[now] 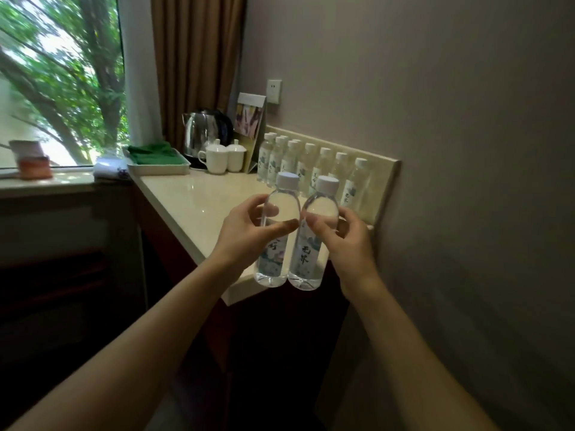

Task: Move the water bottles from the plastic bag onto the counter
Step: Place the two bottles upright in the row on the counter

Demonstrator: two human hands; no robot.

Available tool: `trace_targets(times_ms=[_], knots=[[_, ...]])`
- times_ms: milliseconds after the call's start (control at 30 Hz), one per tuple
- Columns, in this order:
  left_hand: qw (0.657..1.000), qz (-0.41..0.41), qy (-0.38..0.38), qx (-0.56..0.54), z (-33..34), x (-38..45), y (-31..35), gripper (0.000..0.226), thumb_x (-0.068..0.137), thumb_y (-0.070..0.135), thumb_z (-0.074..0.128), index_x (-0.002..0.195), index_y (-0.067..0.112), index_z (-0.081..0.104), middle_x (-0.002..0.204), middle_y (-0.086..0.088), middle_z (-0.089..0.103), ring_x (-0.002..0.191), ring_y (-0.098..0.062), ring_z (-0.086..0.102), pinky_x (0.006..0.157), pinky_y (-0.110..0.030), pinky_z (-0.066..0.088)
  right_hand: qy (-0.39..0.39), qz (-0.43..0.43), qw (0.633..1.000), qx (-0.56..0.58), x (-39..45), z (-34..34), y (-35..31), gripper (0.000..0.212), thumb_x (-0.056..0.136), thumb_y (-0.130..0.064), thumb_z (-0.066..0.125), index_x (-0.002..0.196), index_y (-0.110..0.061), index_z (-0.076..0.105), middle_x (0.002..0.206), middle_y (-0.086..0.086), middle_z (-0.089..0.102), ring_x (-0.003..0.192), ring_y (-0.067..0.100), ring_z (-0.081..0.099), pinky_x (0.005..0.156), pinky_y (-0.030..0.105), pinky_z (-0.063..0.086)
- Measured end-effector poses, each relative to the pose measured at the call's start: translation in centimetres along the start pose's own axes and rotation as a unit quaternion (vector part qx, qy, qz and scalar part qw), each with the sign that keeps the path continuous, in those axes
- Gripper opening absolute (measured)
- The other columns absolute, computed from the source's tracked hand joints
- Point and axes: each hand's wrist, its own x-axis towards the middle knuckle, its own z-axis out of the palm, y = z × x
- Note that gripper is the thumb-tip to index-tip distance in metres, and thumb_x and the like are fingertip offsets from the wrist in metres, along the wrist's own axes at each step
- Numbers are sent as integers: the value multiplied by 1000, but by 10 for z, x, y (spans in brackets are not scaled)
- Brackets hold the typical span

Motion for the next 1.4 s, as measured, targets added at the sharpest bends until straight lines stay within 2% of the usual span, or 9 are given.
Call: trace_targets(times_ms=[67,167,333,500,700,867,1067,1167,1400], knots=[[1000,0,5,6,-1,19,-8,67,69,36,86,129,22,60,115,-3,69,100,-16,70,88,-42,59,1,4,1000,0,17,7,9,60,70,-49,77,120,-19,59,110,6,69,101,19,69,90,49,56],[1000,-4,6,15,2,46,-19,59,74,30,83,127,23,59,117,-2,67,100,-14,69,85,-37,59,-1,10,1000,1,42,13,26,38,80,-39,76,112,-25,61,110,4,69,103,20,67,89,51,56],[1000,-4,3,20,6,85,-39,55,77,27,81,127,24,59,117,3,67,100,-8,67,79,-26,56,12,7,1000,-5,80,20,50,42,79,-39,76,116,-27,59,114,-2,69,112,18,63,95,48,53],[1000,5,-10,23,7,122,-57,55,78,28,79,128,22,58,120,1,66,107,-11,66,86,-31,55,16,-12,1000,-21,111,26,66,34,84,-31,73,114,-30,56,108,-9,69,102,7,66,92,41,56],[998,34,-14,42,4,154,-76,52,80,28,78,128,22,57,120,3,66,106,-9,66,84,-28,57,30,-23,996,-75,139,38,82,48,87,-41,68,129,-23,52,113,-5,67,103,11,65,90,41,56],[993,73,-15,96,-1,179,-89,44,84,31,74,122,20,56,112,8,65,89,9,65,74,-20,57,50,-10,993,-105,161,54,96,63,82,-54,65,136,-27,47,121,-4,64,109,13,64,93,42,55],[984,96,-64,138,-14,209,-110,72,78,25,80,137,29,39,114,7,65,87,-1,67,72,-18,57,87,-1,986,-144,173,74,102,68,81,-60,62,139,-33,41,127,-8,63,116,10,61,98,42,52],[975,79,-114,174,-24,217,-120,100,71,29,84,146,38,20,121,3,65,100,-14,68,81,-38,59,111,18,975,-193,172,82,102,69,83,-46,70,141,-29,37,126,-5,63,113,9,61,96,36,52],[954,53,-167,242,-39,221,-144,70,65,42,87,119,23,46,113,3,60,101,-18,62,81,-33,57,184,140,913,-335,152,109,113,62,78,-42,75,124,-19,39,123,2,48,113,23,57,92,41,53]])
